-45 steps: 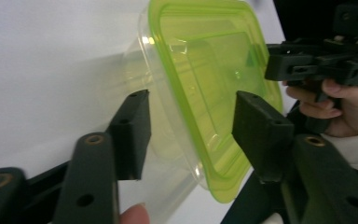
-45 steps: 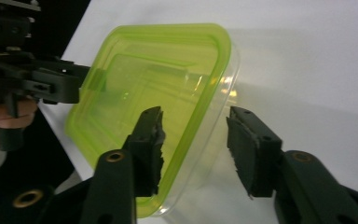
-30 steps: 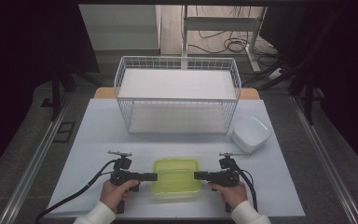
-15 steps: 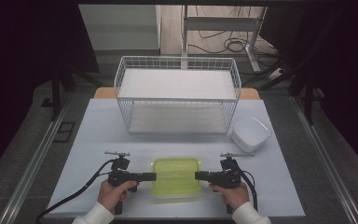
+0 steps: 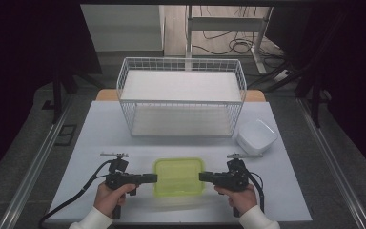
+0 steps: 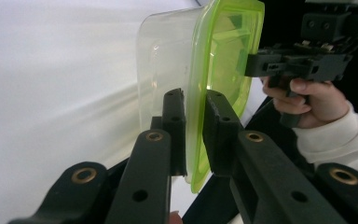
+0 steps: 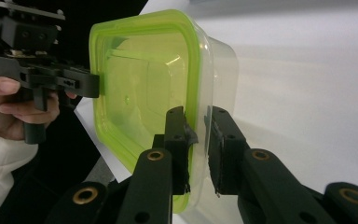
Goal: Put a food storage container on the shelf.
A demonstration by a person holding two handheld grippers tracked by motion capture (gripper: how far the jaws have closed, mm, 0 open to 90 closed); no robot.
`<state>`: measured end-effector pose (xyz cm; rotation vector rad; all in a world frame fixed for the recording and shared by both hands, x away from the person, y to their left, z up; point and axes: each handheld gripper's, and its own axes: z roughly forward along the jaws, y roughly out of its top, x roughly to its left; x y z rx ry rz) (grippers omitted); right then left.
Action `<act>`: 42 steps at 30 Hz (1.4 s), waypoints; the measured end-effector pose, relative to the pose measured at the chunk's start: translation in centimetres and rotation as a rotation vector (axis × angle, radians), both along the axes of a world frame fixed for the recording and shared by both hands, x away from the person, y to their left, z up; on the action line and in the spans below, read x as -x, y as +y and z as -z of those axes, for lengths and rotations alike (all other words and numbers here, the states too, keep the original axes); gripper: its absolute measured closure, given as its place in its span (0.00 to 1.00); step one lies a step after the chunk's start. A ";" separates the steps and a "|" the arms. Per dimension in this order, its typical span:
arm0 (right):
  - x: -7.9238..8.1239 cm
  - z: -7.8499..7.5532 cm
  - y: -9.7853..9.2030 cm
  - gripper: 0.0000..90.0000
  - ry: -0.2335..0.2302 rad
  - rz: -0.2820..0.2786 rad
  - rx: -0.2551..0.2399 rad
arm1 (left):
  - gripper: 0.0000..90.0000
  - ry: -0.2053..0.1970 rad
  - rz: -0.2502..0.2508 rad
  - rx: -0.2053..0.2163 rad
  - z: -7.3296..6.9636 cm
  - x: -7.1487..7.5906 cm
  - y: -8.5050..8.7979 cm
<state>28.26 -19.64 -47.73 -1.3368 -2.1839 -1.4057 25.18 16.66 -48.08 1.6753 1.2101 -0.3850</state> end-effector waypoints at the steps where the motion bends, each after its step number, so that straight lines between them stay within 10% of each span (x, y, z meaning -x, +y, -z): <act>1: -0.1 -0.3 0.0 0.87 -0.004 -0.003 -0.008 | 0.89 -0.008 0.000 0.001 -0.3 0.0 0.0; 25: -3.3 -5.1 0.7 0.88 -0.056 -0.042 -0.068 | 0.90 -0.027 -0.022 0.050 -3.8 -3.6 1.6; 42: -6.8 -9.3 0.1 0.88 -0.113 -0.016 -0.099 | 0.90 -0.083 -0.011 0.038 -8.7 -7.8 1.2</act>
